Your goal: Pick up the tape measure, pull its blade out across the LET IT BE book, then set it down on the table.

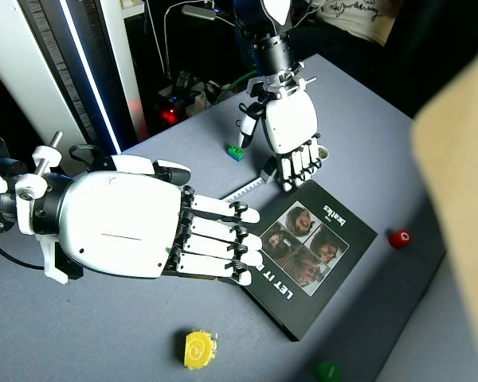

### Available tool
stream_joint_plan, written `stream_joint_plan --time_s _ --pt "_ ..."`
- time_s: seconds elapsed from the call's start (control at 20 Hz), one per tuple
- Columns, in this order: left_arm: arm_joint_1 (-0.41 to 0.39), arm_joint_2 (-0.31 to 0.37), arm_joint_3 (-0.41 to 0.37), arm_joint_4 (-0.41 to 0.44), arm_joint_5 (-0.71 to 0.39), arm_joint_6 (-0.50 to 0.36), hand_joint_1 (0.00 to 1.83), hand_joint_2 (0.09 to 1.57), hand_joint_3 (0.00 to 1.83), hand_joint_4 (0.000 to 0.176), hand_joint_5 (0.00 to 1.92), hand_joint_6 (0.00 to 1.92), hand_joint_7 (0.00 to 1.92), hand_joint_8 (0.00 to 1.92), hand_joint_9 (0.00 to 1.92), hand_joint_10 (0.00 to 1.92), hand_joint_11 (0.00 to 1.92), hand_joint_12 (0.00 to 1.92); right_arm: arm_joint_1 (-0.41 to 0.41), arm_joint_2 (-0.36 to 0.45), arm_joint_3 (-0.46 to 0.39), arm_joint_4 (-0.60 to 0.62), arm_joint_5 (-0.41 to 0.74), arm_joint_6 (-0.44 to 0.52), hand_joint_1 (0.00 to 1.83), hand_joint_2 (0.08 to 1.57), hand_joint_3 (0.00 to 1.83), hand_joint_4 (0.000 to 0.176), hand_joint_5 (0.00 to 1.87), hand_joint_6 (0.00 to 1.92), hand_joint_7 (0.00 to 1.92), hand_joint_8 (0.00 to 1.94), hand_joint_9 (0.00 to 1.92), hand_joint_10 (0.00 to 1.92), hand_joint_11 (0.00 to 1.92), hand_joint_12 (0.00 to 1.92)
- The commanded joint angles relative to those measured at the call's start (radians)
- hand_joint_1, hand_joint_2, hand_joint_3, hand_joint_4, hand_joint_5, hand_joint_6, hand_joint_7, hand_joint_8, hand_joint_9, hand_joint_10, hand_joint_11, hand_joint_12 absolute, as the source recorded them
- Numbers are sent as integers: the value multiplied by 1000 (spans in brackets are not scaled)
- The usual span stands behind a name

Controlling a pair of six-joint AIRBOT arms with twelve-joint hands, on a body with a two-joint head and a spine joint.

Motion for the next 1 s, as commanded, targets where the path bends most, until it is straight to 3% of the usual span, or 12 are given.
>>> stream_joint_plan --time_s 0.0,0.85,0.9,0.95 --pt "-1 -6 3 63 6 1 965 870 0 0 196 4 94 0 90 1 0 365 14 8 -5 8 125 3 18 1108 0 119 148 3 154 3 122 5 0 677" --pt "51 -15 22 101 -22 -15 993 894 4 0 256 13 163 12 131 9 0 422 11 14 -17 -2 136 3 22 1106 0 118 146 0 157 0 123 0 0 684" --pt "55 -16 22 102 -24 -15 1119 940 5 0 421 17 320 16 300 20 175 549 11 15 -18 -3 137 3 22 1106 0 118 148 1 158 1 123 0 0 666" --pt "56 -16 22 105 -26 -15 1119 940 5 0 421 17 320 16 300 20 175 549 11 16 -20 -3 138 3 22 1106 0 118 148 1 158 1 123 0 0 666"
